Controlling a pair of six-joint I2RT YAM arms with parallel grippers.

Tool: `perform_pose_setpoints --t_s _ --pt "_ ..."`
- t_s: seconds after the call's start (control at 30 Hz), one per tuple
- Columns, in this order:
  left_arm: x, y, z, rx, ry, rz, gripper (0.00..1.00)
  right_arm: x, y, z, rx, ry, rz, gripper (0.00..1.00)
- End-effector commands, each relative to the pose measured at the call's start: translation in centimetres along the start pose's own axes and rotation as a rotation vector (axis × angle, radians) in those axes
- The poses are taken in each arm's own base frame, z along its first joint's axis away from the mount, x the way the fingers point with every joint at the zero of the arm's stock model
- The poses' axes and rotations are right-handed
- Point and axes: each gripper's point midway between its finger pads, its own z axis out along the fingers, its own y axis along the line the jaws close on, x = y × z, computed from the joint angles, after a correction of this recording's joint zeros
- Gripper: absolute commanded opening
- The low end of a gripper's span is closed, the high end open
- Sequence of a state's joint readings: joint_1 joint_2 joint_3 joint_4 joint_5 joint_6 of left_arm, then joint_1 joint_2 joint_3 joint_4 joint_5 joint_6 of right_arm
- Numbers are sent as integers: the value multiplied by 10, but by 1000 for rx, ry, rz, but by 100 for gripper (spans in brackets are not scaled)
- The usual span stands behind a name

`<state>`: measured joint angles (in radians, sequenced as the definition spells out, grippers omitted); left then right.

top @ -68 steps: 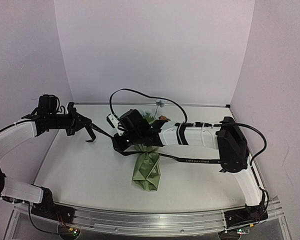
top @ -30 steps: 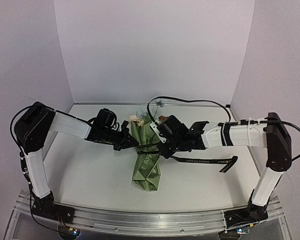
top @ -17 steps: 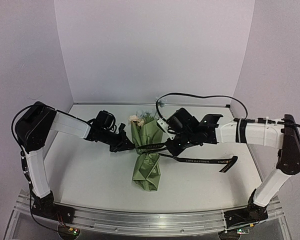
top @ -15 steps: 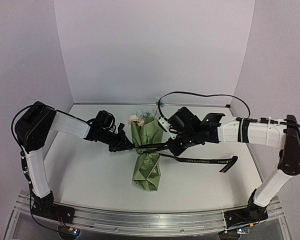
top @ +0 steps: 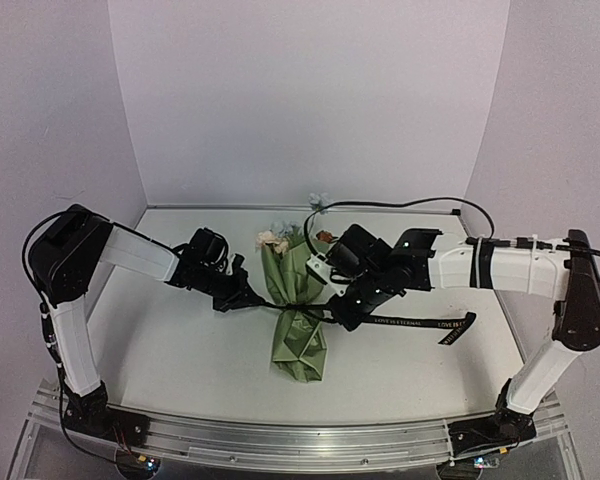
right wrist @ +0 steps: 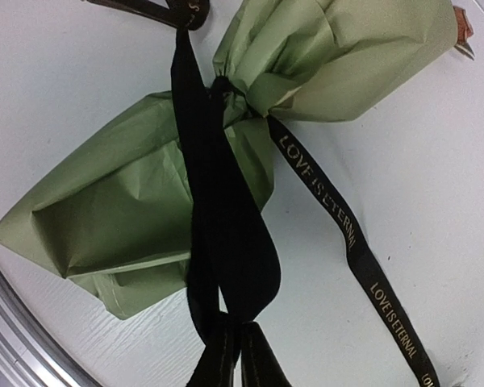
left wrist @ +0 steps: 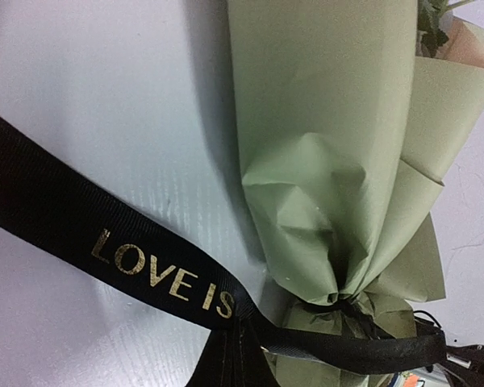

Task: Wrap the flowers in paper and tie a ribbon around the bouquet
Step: Cross the ribbon over the folded bouquet.

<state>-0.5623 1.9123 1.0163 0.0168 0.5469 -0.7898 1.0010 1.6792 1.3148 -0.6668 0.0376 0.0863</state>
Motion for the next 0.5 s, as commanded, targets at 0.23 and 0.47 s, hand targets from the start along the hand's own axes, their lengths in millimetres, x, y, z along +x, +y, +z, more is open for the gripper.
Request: perform_pose_setpoints --t_s 0.23,0.47 --pt "-10 -23 -21 43 -61 55 18 14 -13 0 70 44 50 33" --pt "-23 -60 -46 111 -122 124 32 6 -8 -13 22 -39 106 54"
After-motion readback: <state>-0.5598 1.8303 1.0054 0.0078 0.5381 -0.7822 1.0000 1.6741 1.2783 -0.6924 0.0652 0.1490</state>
